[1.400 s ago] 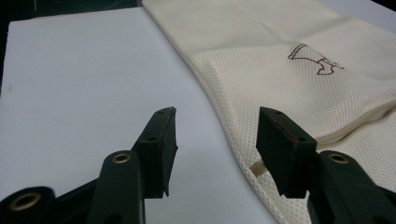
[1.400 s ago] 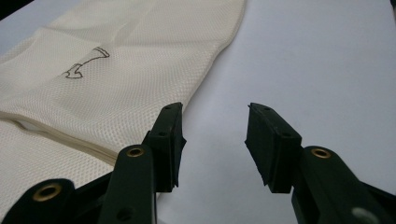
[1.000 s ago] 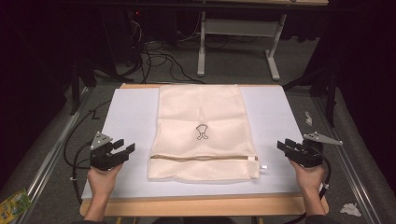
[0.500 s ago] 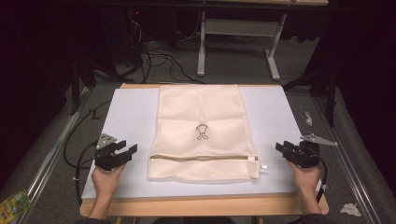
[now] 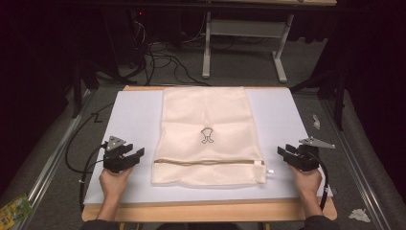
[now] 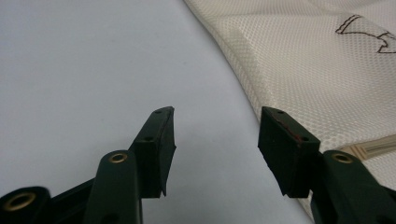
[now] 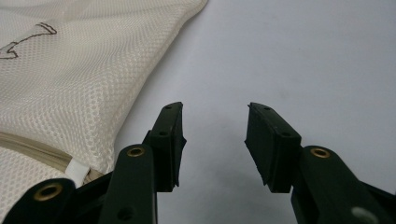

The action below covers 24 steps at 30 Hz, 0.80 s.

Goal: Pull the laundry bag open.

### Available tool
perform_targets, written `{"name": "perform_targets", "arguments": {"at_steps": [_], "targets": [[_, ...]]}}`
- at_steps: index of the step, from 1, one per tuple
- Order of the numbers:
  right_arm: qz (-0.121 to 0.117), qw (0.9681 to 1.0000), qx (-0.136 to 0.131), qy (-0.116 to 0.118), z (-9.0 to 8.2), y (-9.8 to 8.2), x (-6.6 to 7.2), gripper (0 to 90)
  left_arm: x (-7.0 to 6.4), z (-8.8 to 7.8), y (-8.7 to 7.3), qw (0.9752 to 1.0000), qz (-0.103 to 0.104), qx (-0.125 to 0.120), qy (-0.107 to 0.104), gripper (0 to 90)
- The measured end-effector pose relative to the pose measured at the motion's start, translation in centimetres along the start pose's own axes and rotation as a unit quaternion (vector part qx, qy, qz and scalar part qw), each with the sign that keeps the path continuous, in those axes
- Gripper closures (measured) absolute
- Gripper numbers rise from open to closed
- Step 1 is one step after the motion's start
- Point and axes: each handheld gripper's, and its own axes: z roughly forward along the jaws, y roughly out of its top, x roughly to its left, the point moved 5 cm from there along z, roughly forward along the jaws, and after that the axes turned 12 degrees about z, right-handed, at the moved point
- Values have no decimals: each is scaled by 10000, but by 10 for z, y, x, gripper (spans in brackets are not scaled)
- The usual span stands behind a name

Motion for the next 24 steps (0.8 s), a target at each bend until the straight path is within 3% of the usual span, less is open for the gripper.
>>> {"name": "perform_targets", "arguments": {"at_steps": [16,24], "targets": [[0,9998,-52,-177,12,0,-4,551,1,17,0,9999,-52,-41,86,460],[-130,9994,-30,-326,16,-1,-5,550,3,24,-6,9998,-112,-22,140,458]]}}
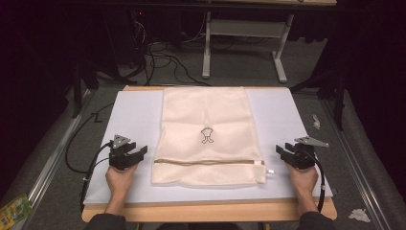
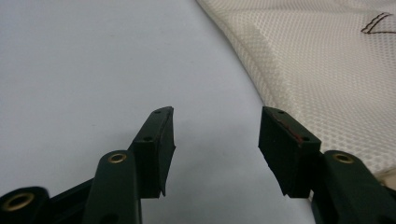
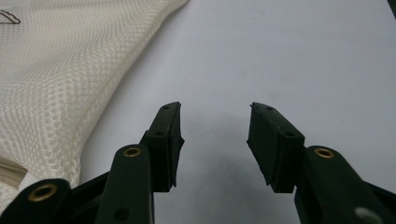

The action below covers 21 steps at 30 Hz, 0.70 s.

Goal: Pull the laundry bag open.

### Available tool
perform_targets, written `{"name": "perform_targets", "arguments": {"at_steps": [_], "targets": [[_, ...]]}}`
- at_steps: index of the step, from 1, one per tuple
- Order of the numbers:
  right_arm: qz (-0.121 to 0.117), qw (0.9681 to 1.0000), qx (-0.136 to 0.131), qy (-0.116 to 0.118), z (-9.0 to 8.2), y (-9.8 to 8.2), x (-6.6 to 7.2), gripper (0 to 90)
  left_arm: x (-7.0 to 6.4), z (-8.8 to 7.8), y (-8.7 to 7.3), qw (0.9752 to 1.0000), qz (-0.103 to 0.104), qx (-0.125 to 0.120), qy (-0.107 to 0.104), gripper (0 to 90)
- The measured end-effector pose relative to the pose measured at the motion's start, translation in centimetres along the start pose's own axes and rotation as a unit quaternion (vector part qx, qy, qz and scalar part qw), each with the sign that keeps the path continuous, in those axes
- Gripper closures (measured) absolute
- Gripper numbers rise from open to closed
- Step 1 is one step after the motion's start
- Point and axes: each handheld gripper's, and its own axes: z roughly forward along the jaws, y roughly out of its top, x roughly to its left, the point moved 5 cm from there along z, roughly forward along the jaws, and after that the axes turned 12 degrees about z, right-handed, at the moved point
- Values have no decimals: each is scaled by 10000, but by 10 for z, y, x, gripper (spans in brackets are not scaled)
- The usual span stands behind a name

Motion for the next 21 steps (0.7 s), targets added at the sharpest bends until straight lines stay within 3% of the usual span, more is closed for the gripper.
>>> {"name": "perform_targets", "arguments": {"at_steps": [15,21], "targets": [[-136,9998,79,-119,6,-6,2,547,-1,6,-4,9998,145,100,119,449],[-350,9989,116,-298,8,-8,5,536,-2,6,-5,9995,190,134,195,435]]}}
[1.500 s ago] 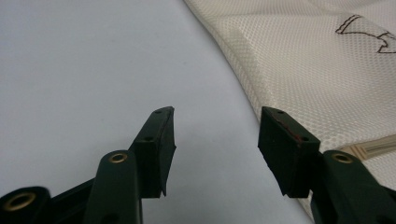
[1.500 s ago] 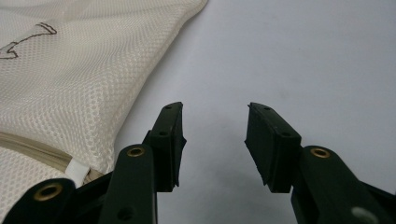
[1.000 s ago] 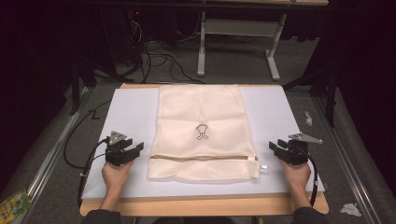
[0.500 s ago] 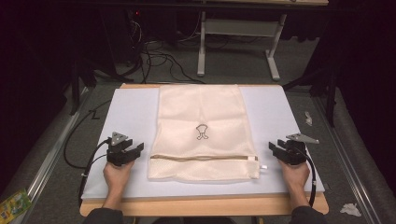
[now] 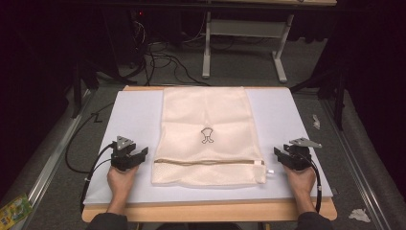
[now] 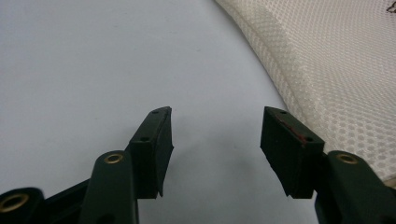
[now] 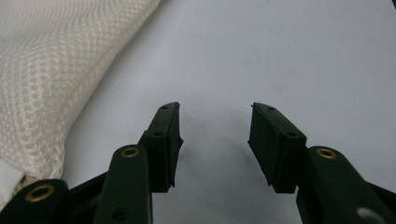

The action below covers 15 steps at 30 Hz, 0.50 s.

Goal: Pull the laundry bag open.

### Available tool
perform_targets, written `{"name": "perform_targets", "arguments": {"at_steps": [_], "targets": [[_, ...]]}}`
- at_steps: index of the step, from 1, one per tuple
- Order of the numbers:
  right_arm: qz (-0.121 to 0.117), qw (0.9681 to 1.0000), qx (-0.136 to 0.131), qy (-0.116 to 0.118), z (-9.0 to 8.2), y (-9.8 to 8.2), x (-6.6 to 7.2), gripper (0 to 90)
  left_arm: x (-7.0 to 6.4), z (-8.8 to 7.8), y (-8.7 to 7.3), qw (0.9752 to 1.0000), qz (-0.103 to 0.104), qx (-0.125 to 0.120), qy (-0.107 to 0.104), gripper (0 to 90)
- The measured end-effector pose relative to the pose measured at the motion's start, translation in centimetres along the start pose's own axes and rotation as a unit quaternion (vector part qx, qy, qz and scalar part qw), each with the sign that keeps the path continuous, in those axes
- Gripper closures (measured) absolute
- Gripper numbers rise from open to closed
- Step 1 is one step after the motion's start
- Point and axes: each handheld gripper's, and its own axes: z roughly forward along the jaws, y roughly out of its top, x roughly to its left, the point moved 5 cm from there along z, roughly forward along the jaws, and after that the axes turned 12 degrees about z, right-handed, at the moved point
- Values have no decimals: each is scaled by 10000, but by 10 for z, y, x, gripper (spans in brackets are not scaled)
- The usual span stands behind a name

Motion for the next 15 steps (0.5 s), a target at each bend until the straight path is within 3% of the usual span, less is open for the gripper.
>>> {"name": "perform_targets", "arguments": {"at_steps": [5,9,15], "targets": [[-296,9992,134,-228,5,-2,4,495,-1,6,-2,9997,4,242,-20,392],[23,9997,233,-88,6,-1,-1,453,-3,8,-2,9993,118,357,-13,356],[10,9997,231,-103,6,-2,-1,452,-3,8,-2,9993,133,351,5,355]]}}
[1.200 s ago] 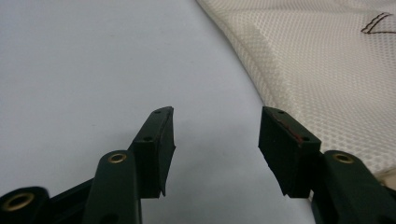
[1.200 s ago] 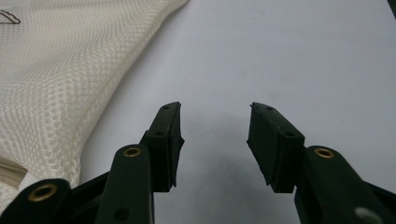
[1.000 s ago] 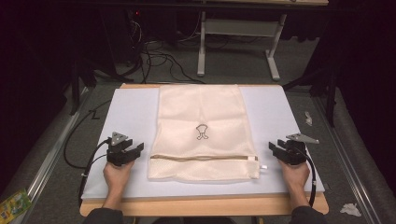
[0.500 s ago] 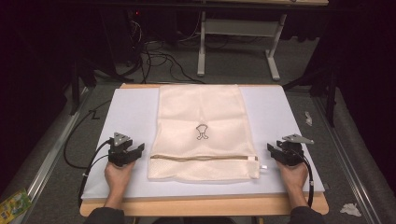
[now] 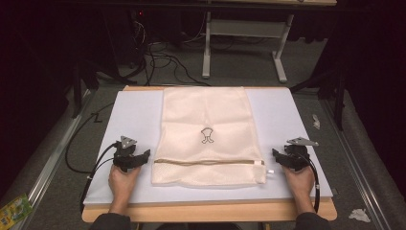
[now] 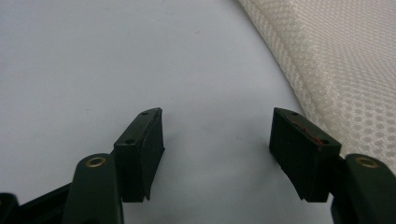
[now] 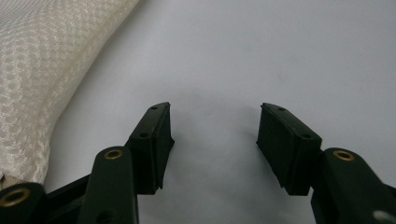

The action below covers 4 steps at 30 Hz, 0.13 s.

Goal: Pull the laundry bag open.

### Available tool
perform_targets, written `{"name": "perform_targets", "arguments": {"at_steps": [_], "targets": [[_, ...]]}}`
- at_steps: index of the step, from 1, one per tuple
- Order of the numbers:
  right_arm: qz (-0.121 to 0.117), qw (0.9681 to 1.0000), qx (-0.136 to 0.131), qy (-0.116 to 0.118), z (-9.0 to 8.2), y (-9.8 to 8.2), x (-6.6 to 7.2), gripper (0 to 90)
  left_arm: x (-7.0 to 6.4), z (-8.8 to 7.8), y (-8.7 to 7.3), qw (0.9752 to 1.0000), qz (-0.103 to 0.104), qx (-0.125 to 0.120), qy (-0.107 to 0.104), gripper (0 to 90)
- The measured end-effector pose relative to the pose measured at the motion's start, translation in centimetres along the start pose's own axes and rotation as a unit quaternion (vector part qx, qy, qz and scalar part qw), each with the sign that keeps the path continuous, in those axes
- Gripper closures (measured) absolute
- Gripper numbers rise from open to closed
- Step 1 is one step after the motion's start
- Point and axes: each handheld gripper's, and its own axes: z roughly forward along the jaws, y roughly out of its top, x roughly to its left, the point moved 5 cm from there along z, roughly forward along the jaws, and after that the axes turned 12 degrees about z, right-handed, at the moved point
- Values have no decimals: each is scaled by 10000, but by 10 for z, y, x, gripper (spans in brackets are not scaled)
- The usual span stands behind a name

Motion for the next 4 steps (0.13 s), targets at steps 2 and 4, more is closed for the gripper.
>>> {"name": "perform_targets", "arguments": {"at_steps": [2,4], "targets": [[1,10000,1,1,0,0,0,452,0,0,0,10000,-9,-4,-10,354],[-6,10000,-6,-1,0,0,0,452,0,0,0,10000,-7,-3,-8,354]]}}
